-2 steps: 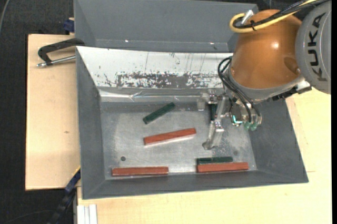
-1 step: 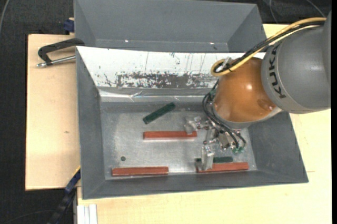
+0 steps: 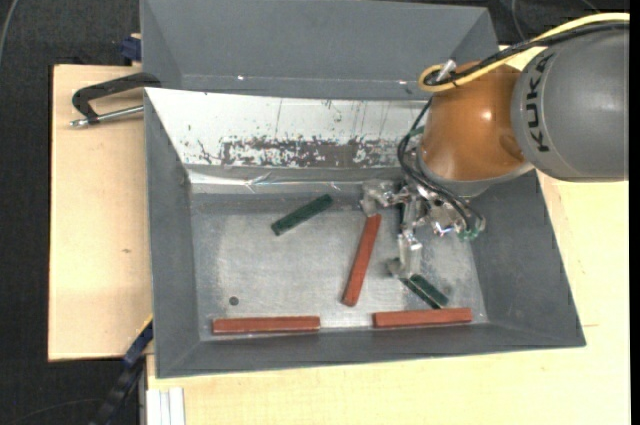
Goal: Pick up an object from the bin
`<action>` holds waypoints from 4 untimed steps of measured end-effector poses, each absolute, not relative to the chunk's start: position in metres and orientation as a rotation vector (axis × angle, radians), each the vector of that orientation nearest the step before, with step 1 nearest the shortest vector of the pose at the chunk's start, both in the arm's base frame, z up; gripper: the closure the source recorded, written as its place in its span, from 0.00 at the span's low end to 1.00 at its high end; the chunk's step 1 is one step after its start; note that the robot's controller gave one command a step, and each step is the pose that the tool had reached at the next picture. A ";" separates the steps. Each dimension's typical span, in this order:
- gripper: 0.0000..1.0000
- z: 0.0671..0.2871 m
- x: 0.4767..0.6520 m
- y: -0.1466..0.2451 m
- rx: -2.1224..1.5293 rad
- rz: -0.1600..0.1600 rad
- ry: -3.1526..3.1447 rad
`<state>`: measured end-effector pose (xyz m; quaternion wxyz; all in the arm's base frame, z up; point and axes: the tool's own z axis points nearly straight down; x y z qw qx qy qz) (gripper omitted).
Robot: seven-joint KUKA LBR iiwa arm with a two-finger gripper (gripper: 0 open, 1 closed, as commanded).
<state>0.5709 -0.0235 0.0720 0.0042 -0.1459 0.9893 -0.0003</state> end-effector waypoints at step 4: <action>0.00 0.098 0.560 0.019 -1.770 0.001 2.588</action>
Offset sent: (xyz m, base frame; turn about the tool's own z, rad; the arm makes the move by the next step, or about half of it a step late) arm -0.0216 0.0503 -0.0020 -0.6382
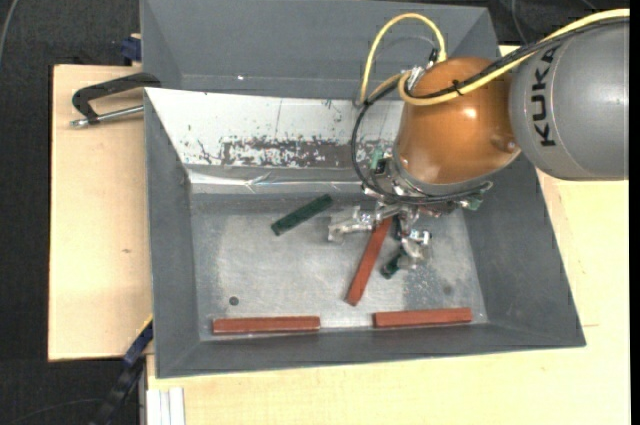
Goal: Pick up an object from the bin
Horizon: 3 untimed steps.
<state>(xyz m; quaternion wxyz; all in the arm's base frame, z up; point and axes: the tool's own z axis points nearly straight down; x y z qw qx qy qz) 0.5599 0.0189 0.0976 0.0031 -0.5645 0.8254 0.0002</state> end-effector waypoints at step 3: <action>1.00 0.174 0.538 0.058 -2.424 -0.009 1.983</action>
Offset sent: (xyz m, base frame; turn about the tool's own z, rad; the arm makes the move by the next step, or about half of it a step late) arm -0.0093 0.0337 -0.0276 -0.5546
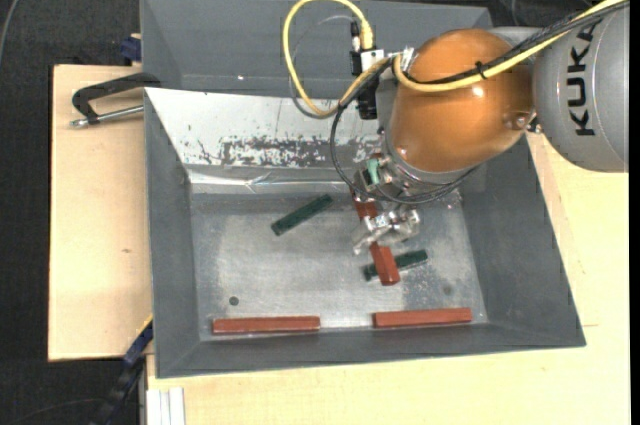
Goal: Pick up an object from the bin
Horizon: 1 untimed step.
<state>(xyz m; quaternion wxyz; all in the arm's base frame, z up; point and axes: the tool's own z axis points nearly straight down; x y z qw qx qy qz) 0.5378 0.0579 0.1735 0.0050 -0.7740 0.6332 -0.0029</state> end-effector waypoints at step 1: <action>1.00 0.250 0.536 0.062 -2.430 -0.012 1.972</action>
Offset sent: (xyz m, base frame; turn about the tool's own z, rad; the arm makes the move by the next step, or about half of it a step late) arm -0.0036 0.0025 0.0713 -0.0111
